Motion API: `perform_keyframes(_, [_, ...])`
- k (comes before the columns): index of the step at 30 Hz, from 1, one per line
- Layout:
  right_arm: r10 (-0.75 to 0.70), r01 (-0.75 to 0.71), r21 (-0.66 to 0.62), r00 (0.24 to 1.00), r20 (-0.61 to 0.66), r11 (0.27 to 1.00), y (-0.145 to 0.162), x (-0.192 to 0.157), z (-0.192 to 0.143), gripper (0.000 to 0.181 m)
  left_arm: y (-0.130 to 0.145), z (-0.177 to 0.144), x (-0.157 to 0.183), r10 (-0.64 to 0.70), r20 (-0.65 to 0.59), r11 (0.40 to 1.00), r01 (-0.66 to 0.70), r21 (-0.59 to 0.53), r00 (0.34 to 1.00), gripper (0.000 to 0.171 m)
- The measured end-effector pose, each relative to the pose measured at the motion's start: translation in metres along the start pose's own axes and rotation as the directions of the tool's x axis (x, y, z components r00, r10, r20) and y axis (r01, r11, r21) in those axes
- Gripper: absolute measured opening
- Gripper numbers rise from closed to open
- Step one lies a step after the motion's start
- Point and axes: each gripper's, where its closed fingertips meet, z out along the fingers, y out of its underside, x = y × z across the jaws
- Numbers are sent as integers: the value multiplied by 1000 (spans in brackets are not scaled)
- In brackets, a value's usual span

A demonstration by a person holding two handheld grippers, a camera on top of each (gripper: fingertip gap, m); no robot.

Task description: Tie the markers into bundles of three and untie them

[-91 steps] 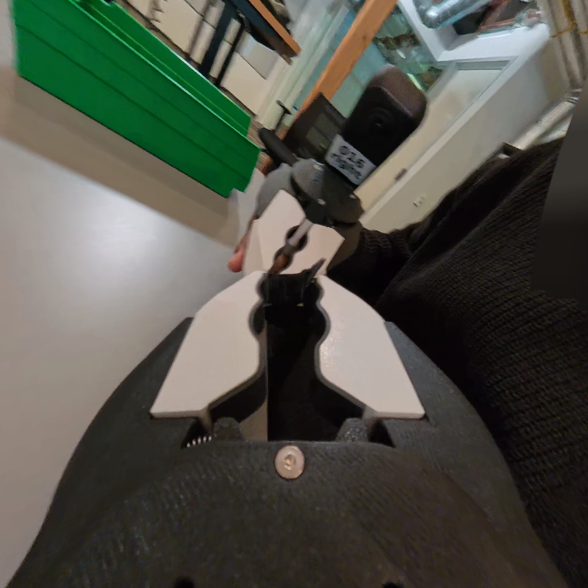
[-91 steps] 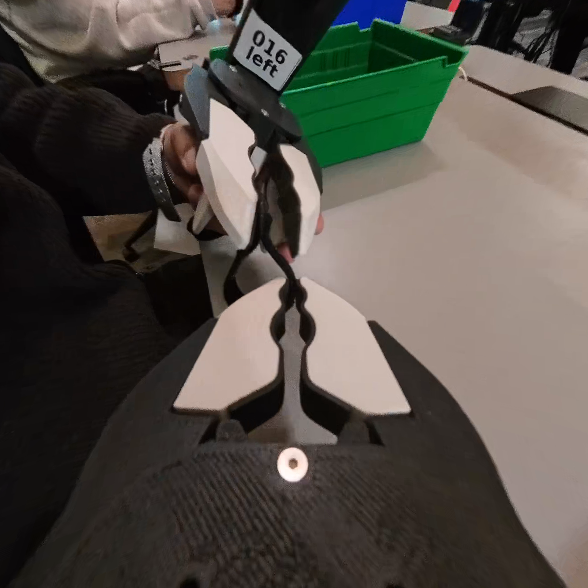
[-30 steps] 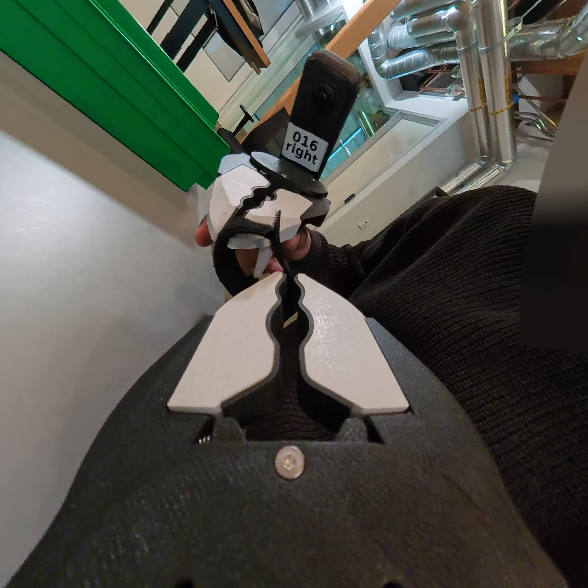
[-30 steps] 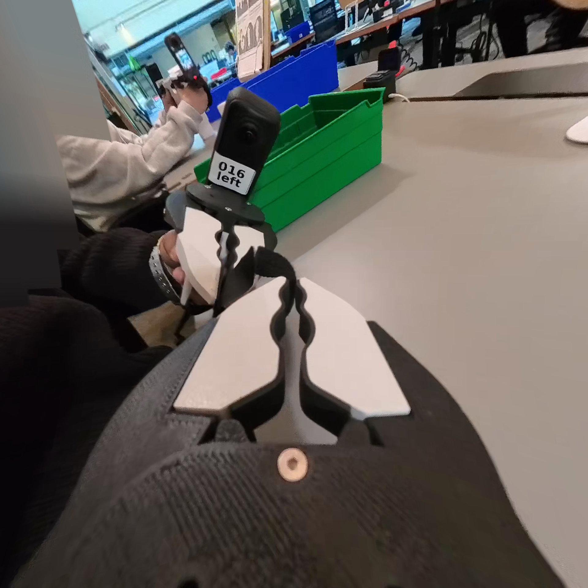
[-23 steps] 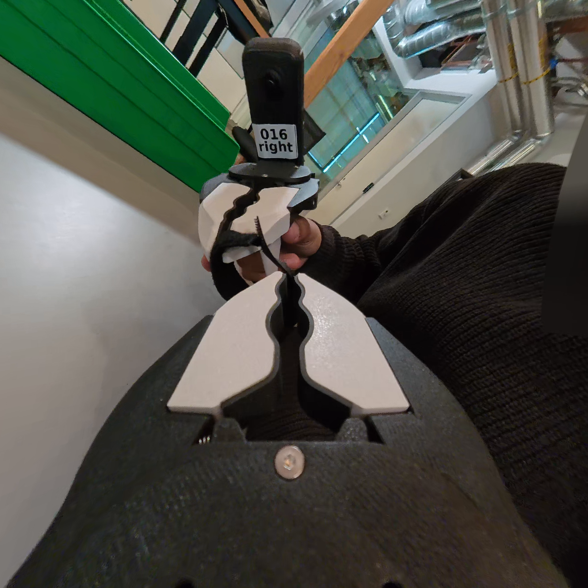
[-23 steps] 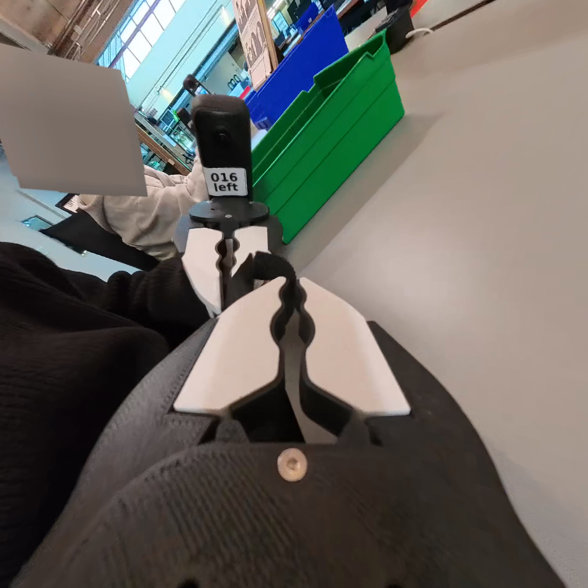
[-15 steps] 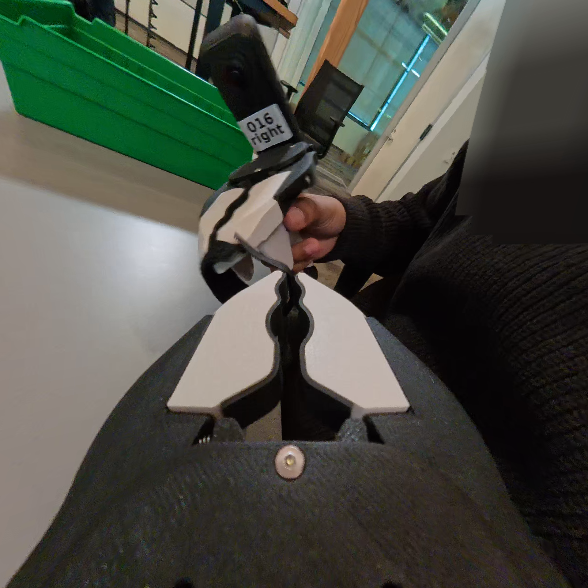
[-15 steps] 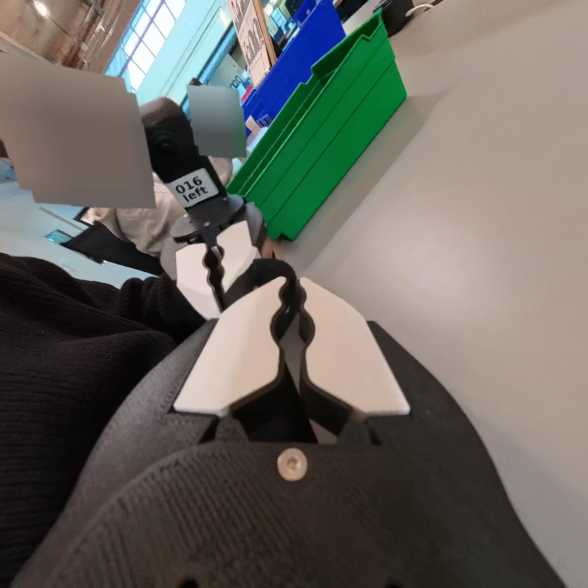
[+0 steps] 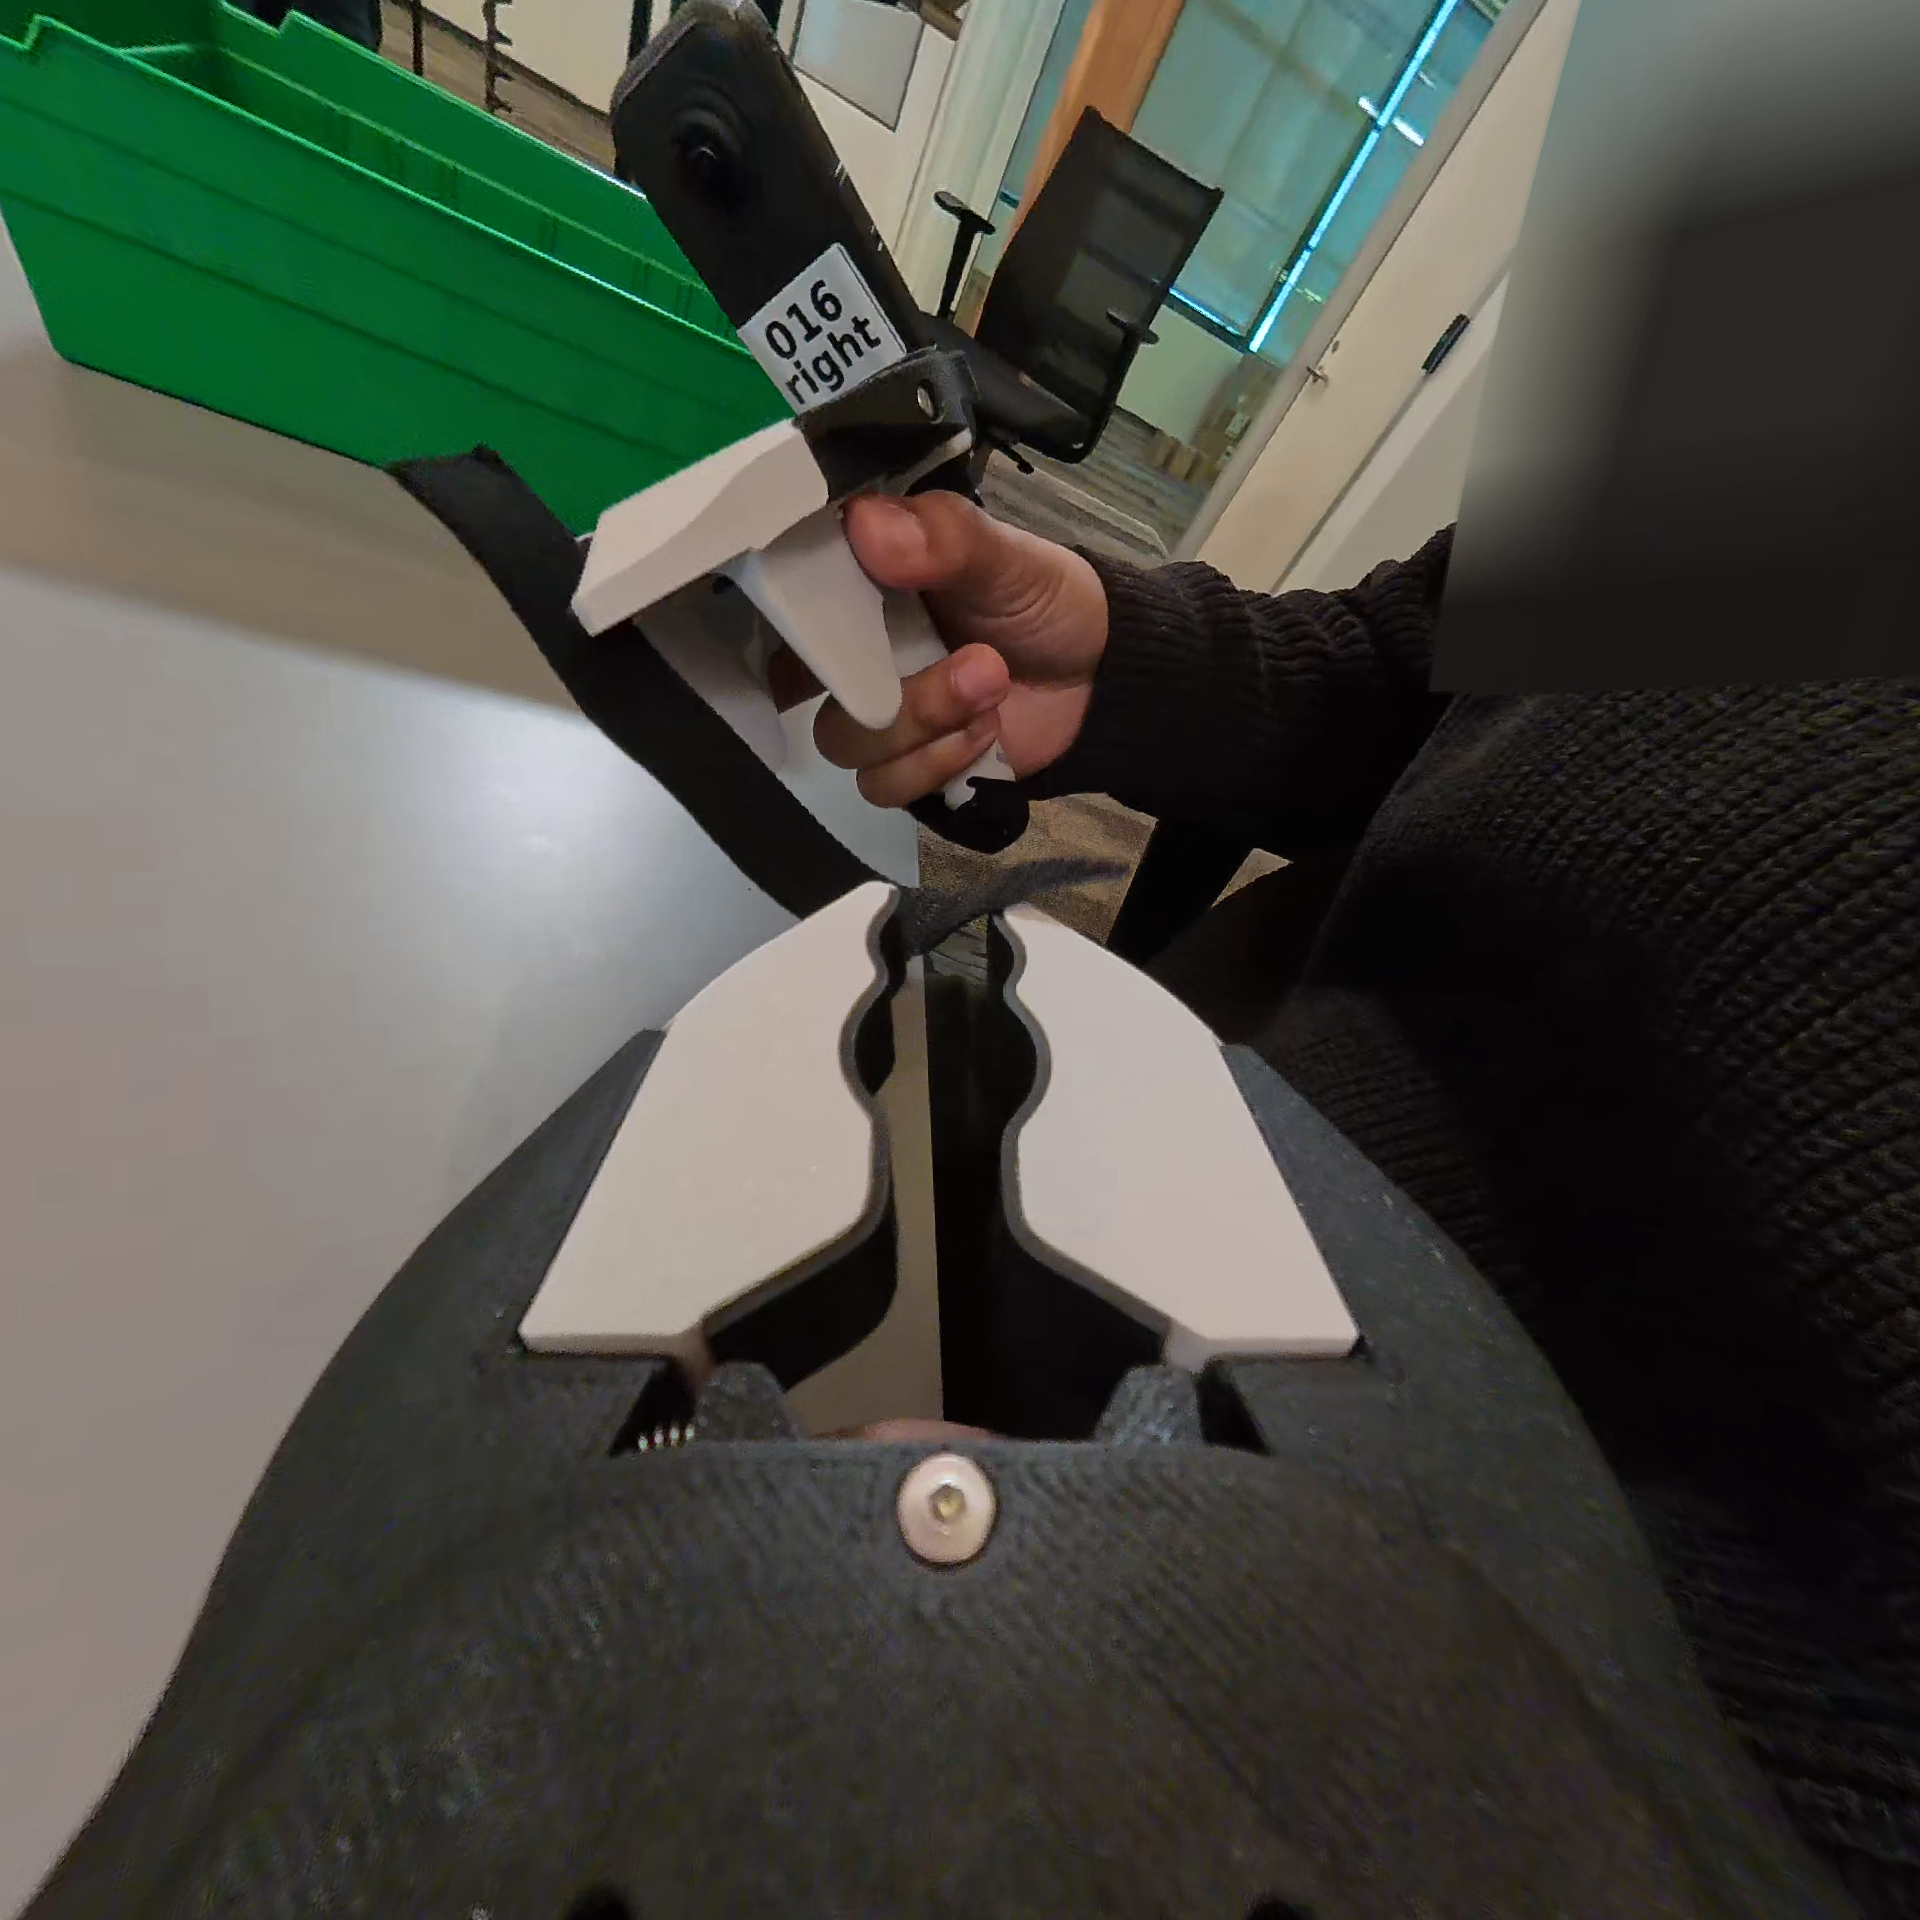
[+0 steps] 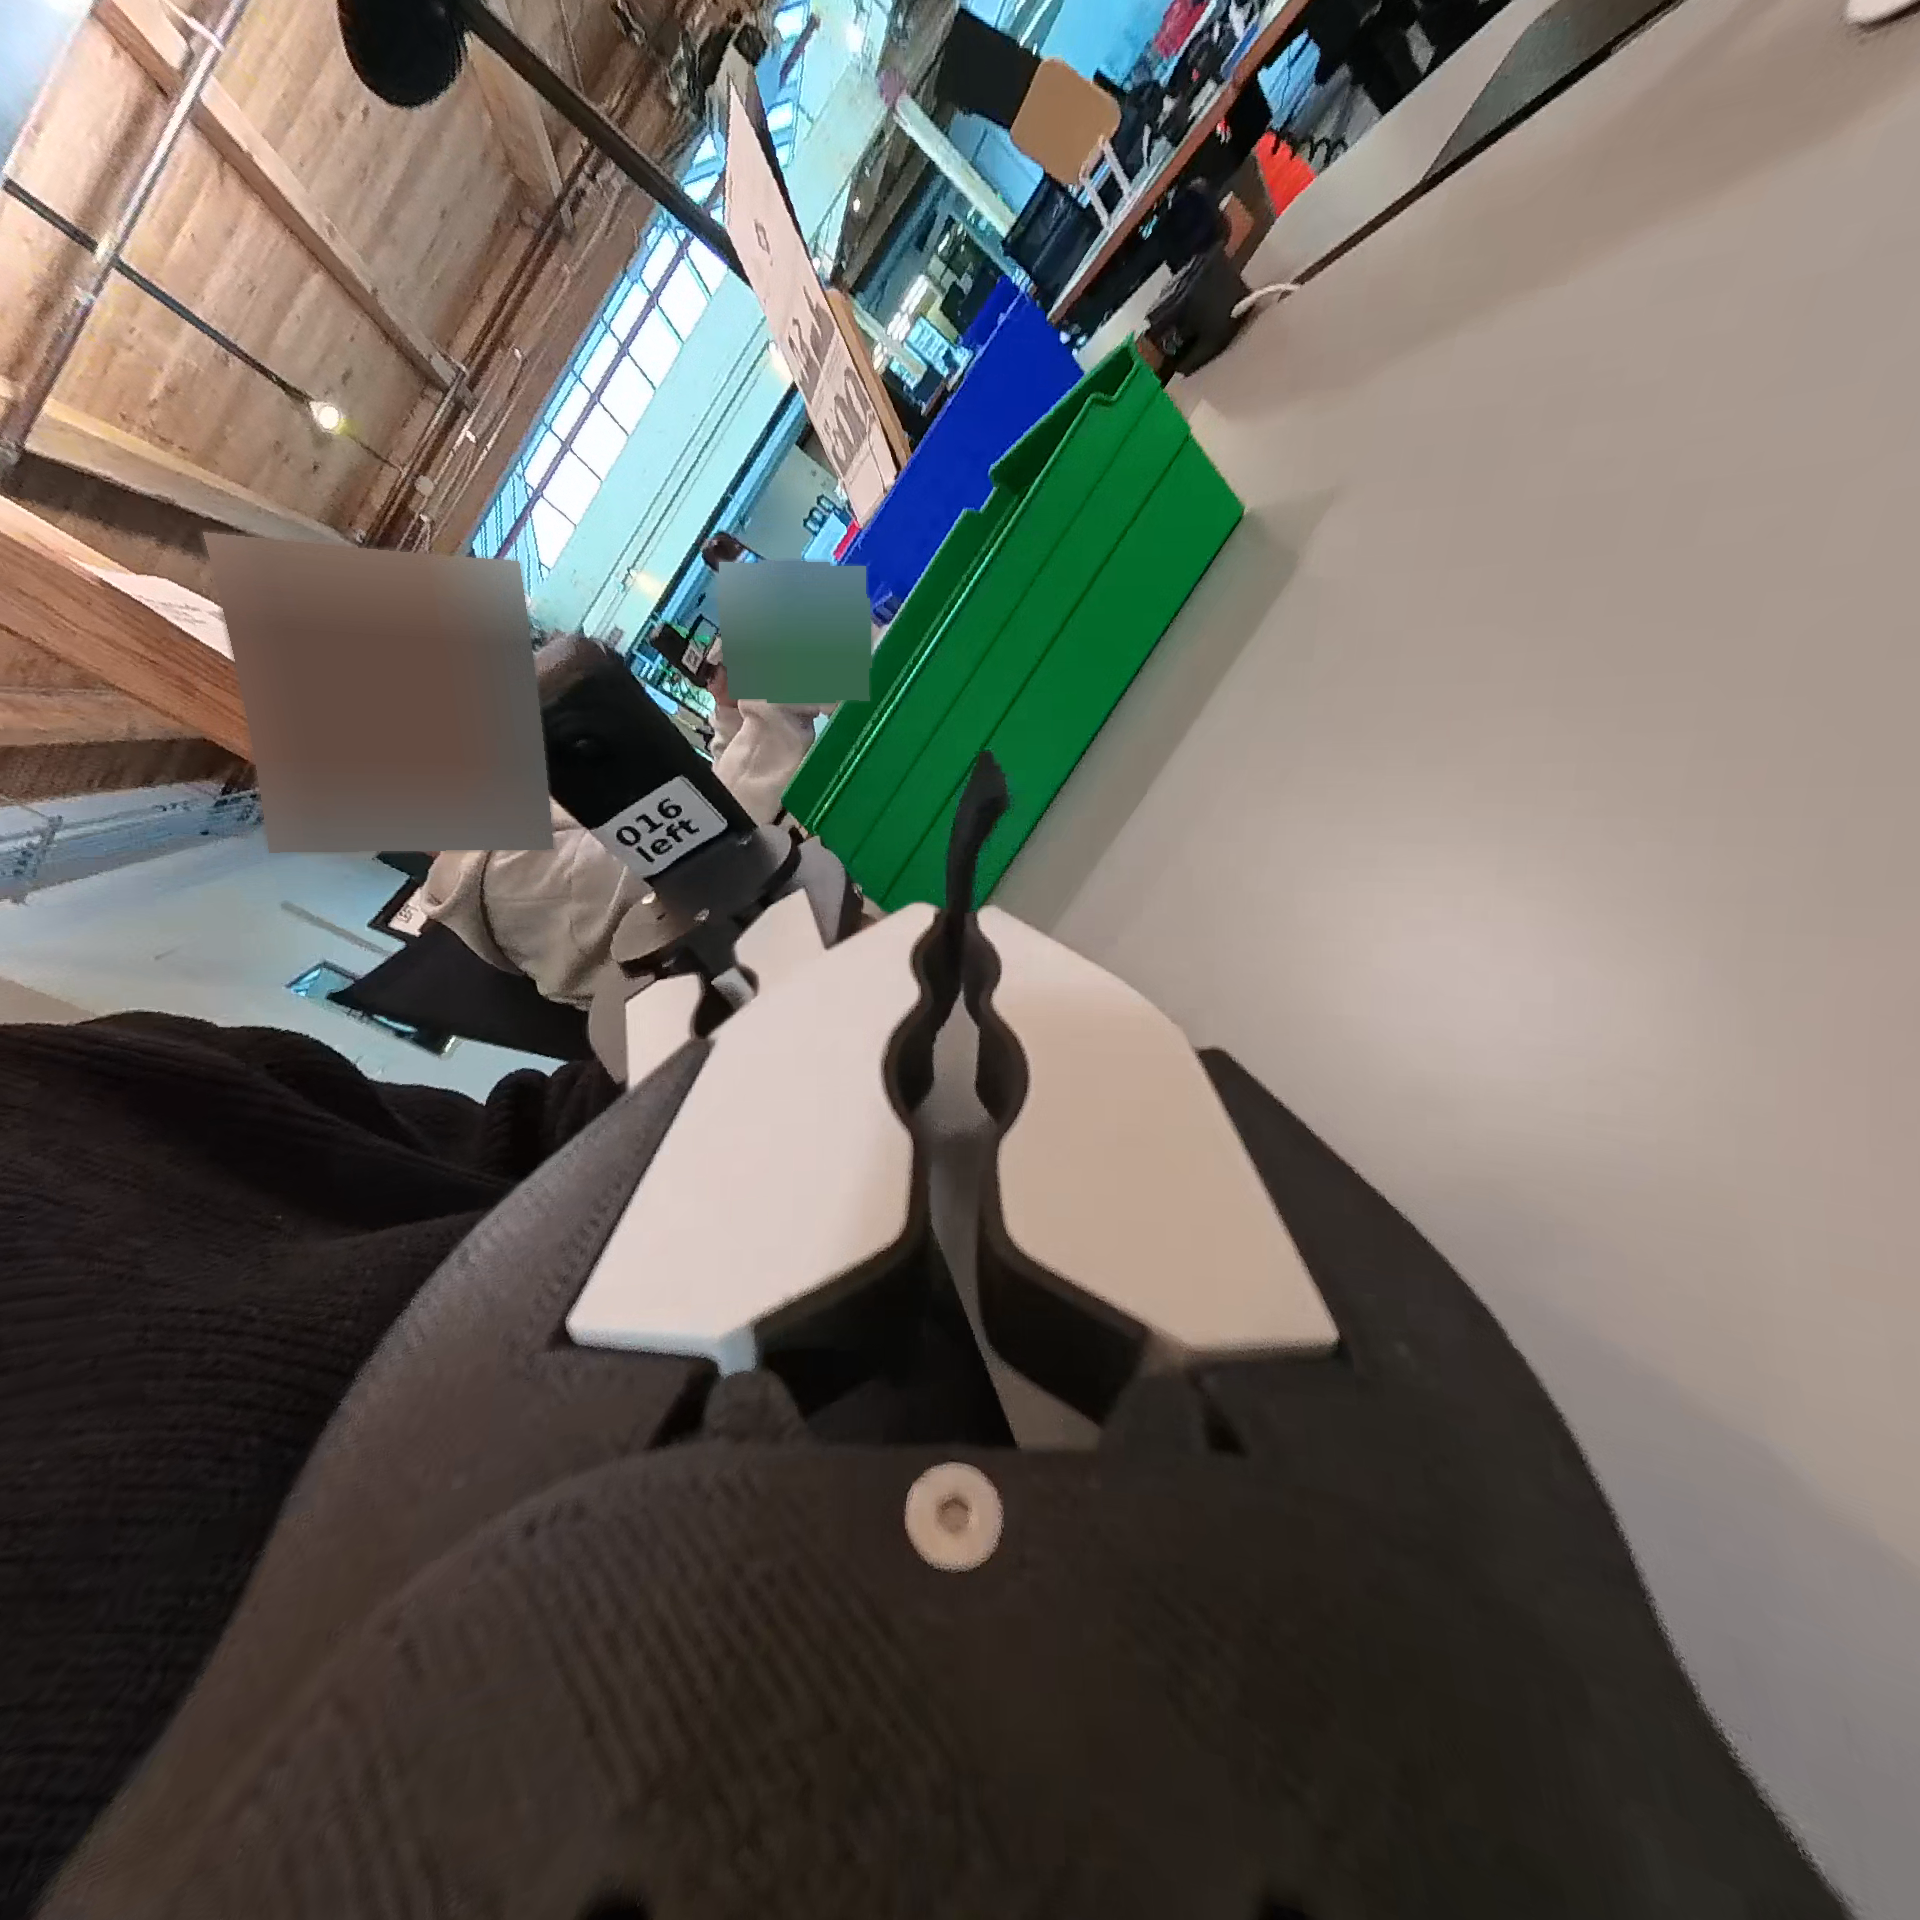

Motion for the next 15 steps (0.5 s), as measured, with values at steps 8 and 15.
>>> perform_keyframes(8, [-76, 77, 25, 997, -32, 997, -8, 0, -5, 2, 7, 4, -1, 6, 11, 999, -6, -41, 1000, 24])
perform_keyframes(15, [-167, 172, 63, 983, -74, 983, -18, -2, -10, 2, 11, 5, 2, -2, -12, 998, 1, -63, 1000, 25])
